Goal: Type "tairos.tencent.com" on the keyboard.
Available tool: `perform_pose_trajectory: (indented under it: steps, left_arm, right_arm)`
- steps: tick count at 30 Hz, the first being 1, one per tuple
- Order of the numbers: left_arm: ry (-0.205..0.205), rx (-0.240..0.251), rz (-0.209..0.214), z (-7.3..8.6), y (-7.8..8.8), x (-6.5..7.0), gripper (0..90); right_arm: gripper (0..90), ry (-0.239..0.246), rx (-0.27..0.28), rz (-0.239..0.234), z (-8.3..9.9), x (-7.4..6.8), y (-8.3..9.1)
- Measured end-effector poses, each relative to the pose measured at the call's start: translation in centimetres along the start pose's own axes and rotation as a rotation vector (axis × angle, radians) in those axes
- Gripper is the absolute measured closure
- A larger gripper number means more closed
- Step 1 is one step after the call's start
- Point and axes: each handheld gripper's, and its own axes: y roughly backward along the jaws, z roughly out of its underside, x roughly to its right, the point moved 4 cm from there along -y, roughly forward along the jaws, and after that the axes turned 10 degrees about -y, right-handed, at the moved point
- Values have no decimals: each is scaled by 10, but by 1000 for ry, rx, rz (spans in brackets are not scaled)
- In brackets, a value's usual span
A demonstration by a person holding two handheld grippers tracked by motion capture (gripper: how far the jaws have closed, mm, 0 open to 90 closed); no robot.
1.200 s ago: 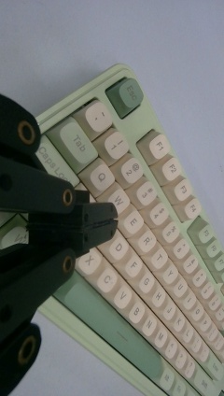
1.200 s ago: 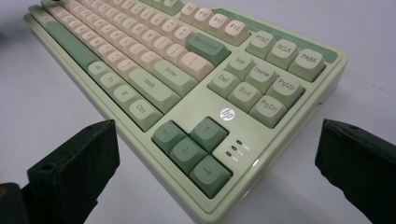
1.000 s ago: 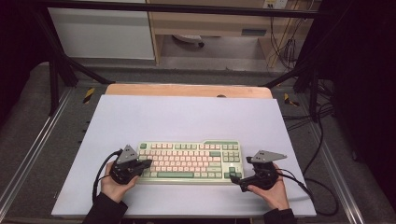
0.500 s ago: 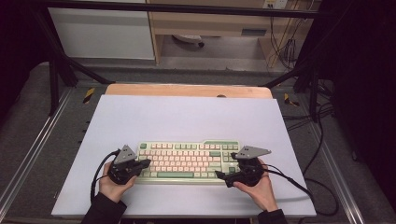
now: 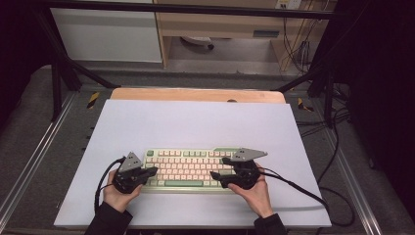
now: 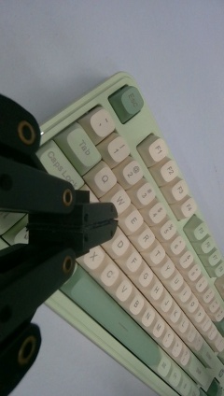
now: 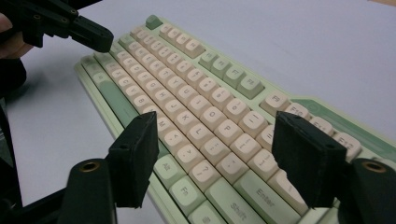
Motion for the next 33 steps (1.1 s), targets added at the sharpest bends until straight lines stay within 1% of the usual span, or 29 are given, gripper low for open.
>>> perform_pose_trajectory:
  steps: [3,6,9,10,12,16,18,21,24,26,29,33]
  left_arm:
    - [-2,1,1,0,0,0,900]
    - [-4,4,1,0,0,1,900]
    - [-3,5,2,0,0,0,900]
    - [-3,5,2,0,0,0,900]
    - [-3,5,3,0,0,0,900]
    - [-4,6,3,-1,0,0,900]
    - [-4,6,3,-1,0,0,900]
    - [-5,4,4,-1,0,1,900]
    - [-5,6,4,-1,0,0,900]
    - [-3,7,4,-1,0,0,900]
    - [-2,7,4,-1,0,0,900]
    - [-2,8,5,-1,0,0,900]
  right_arm:
    - [390,9,-3,0,-3,-3,-5]
    - [441,8,-4,-12,-6,-6,-9]
    - [494,16,-12,-9,-9,-10,-15]
    - [515,23,-10,-14,-10,-11,-16]
    - [552,21,-6,-16,-12,-13,-20]
    - [602,30,-13,-5,-16,-16,-27]
    - [630,19,-12,-9,-17,-17,-31]
    - [679,20,-19,-11,-19,-17,-36]
    - [717,10,-25,-12,-20,-17,-41]
    - [752,3,-34,-5,-20,-17,-45]
    - [799,0,-40,-7,-19,-15,-49]
    - [864,-16,-48,-11,-18,-14,-54]
